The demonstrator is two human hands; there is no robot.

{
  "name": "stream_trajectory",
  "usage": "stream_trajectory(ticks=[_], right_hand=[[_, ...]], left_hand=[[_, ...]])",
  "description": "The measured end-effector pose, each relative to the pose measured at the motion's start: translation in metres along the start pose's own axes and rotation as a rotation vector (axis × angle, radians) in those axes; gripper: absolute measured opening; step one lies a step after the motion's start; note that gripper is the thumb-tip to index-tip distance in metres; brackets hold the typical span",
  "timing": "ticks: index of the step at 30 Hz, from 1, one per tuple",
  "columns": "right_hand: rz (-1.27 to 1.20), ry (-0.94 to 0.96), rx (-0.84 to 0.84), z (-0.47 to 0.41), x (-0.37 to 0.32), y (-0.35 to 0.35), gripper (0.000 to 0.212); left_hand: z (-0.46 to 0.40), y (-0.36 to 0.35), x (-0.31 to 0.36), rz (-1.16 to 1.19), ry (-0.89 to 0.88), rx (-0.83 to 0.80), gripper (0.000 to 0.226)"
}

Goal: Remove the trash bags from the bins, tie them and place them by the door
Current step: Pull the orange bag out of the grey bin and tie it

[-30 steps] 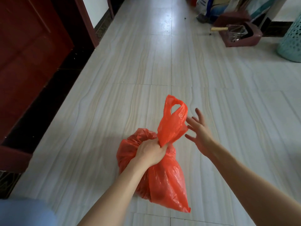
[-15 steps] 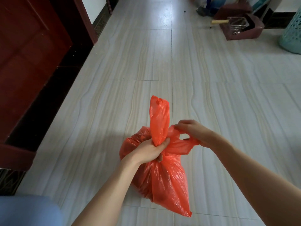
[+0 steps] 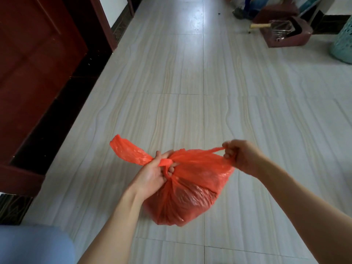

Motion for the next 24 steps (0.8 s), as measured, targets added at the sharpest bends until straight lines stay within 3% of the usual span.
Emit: stream_trajectory(ticks=[5, 11, 16, 19, 22, 24], right_hand=[[0.247, -0.242, -0.13, 0.004, 0.026, 0.02, 0.023], [0.229, -0.272, -0.255, 0.021, 0.017, 0.029, 0.036], [0.414, -0.333, -0.284, 0.016, 0.024, 0.019, 0.031], [0.36, -0.217, -0.117, 0.005, 0.024, 0.015, 0.024], [0.369, 0.016, 0.166, -0.003, 0.017, 0.016, 0.023], [0.474, 0.257, 0.421, -0.005, 0.01, 0.015, 0.028]], left_hand=[[-0.003, -0.002, 0.0, 0.088, -0.062, 0.03, 0.044], [-0.002, -0.006, 0.007, -0.229, -0.045, -0.053, 0.04], [-0.003, -0.015, 0.006, 0.208, -0.135, 0.015, 0.041], [-0.004, -0.017, 0.001, 0.337, -0.132, 0.016, 0.036], [-0.003, -0.024, 0.0, 0.226, -0.102, 0.008, 0.02], [-0.003, -0.027, 0.004, 0.151, -0.124, -0.011, 0.026]])
Point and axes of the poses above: each hand's wrist, its own z-axis away from the middle knuckle, its own y-axis out of the back of the hand, x = y × z, the point moved 2 cm from there along -z, towards the middle knuckle, and after that the axes turned 12 degrees about -y, right-handed, at the moved point
